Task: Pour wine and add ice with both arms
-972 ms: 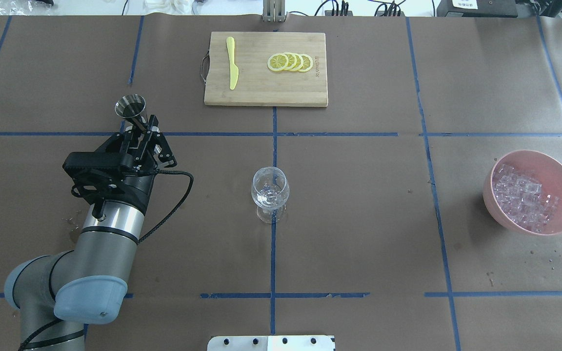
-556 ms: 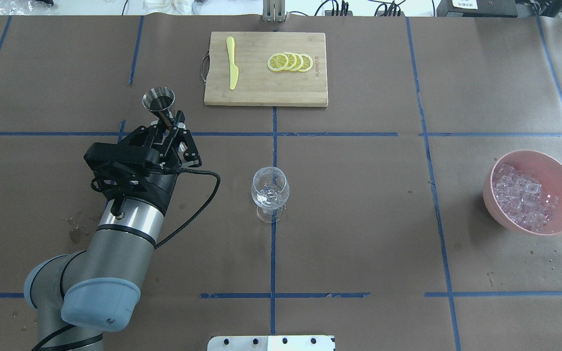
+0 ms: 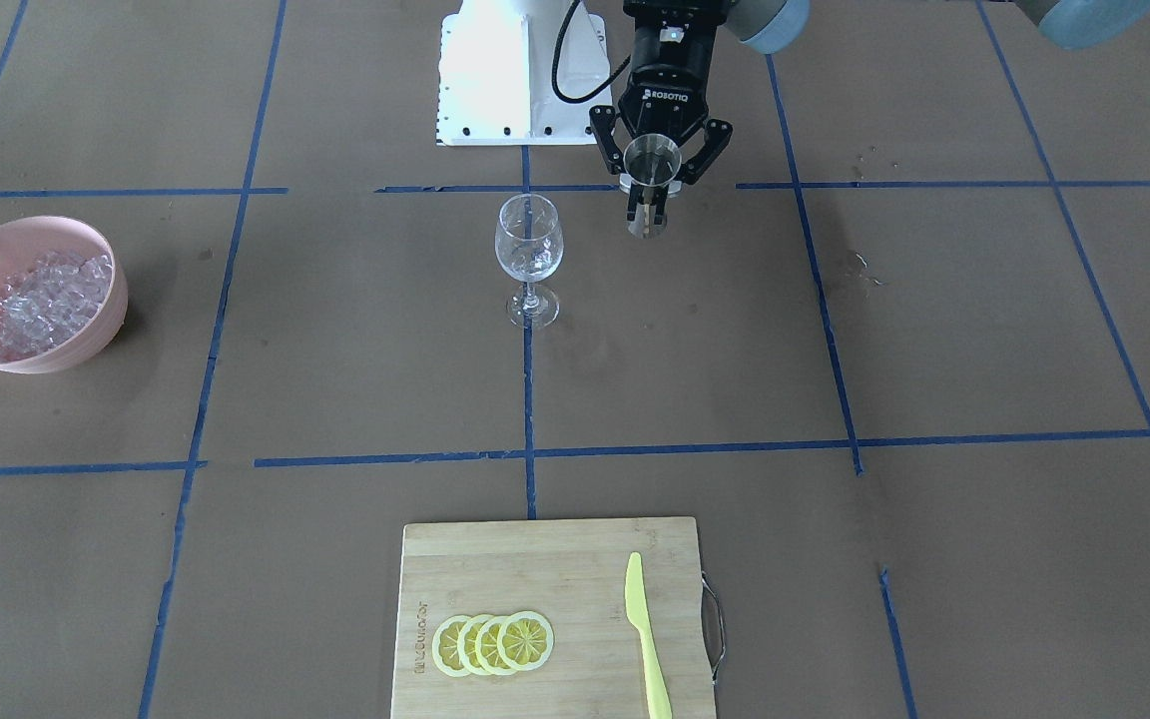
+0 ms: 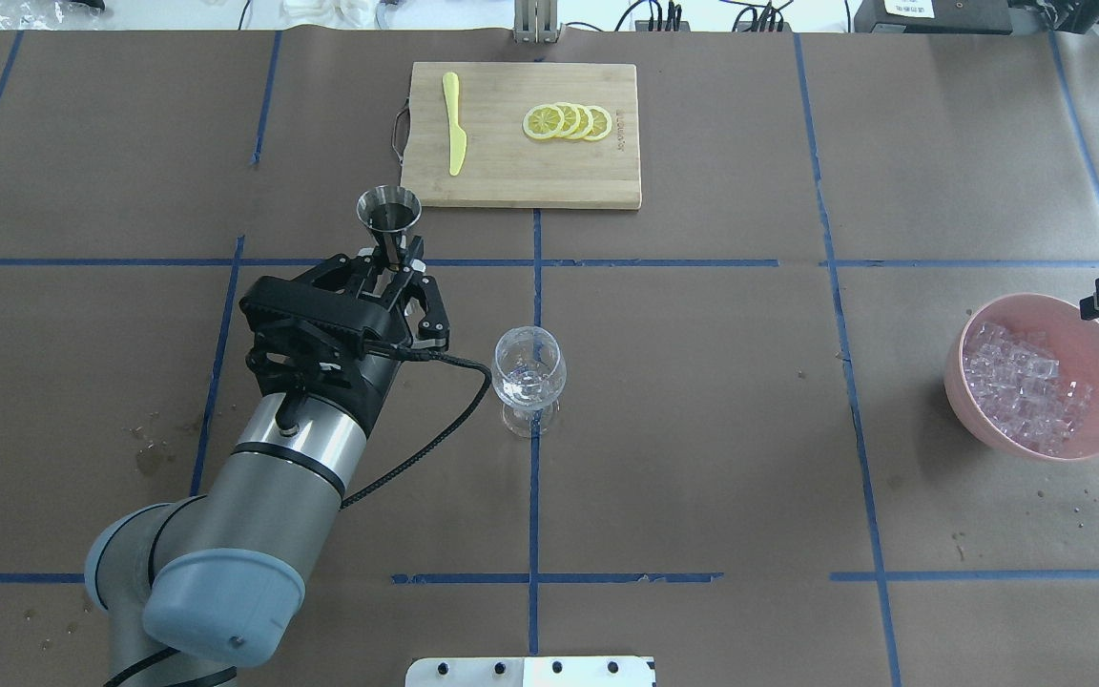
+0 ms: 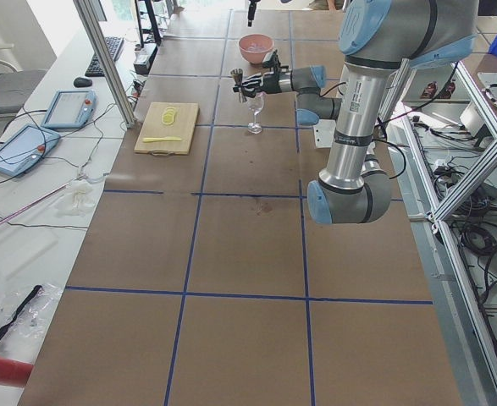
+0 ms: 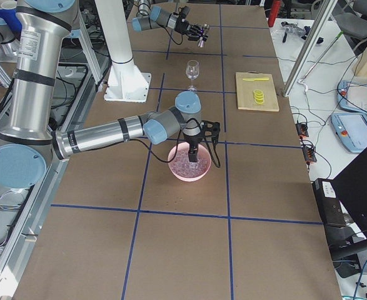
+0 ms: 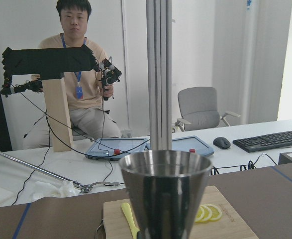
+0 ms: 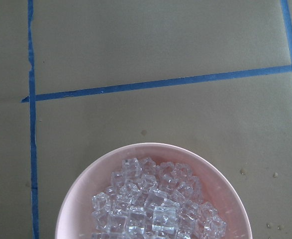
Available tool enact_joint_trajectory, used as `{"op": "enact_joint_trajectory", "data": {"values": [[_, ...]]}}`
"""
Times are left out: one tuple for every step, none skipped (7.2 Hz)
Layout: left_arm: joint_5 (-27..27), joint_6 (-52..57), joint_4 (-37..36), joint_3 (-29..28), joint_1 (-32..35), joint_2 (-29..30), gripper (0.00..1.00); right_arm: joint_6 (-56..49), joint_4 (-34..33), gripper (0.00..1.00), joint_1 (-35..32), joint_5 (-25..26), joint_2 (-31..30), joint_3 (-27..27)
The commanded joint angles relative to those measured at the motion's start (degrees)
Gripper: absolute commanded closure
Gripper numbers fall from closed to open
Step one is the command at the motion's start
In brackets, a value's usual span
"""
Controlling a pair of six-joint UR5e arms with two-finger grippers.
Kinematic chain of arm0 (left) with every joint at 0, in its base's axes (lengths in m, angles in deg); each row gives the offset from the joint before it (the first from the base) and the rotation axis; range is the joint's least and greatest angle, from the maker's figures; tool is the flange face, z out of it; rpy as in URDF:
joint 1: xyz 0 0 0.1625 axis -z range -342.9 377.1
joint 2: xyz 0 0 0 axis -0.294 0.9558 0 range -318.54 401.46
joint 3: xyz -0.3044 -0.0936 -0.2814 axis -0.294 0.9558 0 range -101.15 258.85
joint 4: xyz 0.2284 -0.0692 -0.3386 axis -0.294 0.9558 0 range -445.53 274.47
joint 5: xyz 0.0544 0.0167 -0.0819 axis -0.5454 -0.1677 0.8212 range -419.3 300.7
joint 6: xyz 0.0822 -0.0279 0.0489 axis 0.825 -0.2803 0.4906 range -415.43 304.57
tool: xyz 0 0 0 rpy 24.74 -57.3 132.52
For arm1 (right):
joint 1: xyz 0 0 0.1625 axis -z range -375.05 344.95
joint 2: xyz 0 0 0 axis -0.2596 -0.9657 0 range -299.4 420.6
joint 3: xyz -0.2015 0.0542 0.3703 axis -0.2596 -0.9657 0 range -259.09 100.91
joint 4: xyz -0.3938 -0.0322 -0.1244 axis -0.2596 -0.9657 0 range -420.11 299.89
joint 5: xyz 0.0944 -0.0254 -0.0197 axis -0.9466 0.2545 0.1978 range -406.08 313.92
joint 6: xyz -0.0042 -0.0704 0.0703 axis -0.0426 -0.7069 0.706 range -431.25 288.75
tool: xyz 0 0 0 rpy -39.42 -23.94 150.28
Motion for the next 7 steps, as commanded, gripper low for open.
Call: {"op": "enact_joint_trajectory", "data": {"values": [[0.57, 4.36, -0.12, -0.68, -3.36, 0.85, 1.0, 0.25, 0.47, 0.0, 0.35, 0.16, -0.08, -0.18], [0.39, 8.2, -0.12, -1.03, -3.56, 1.2, 1.0, 0.25, 0.47, 0.0, 0.35, 0.07, -0.08, -0.18], [-1.53, 11.03, -0.12, -1.29, -3.82, 1.29, 1.0, 0.25, 0.39, 0.0, 0.35, 0.07, -0.08, -0.27], [-5.2, 14.97, -0.12, -2.25, -5.13, 1.72, 1.0, 0.25, 0.38, 0.0, 0.35, 0.07, -0.08, -0.27], [-6.19, 21.45, -0.12, -2.7, -5.14, 2.16, 1.0, 0.25, 0.38, 0.0, 0.35, 0.07, 0.0, -0.27], [-8.29, 26.47, -0.12, -2.96, -5.32, 2.34, 1.0, 0.25, 0.38, 0.0, 0.35, -0.01, 0.01, -0.53], [-10.57, 31.92, -0.12, -3.23, -5.66, 2.69, 1.0, 0.25, 0.47, 0.0, 0.35, -0.02, 0.01, -0.62]]}}
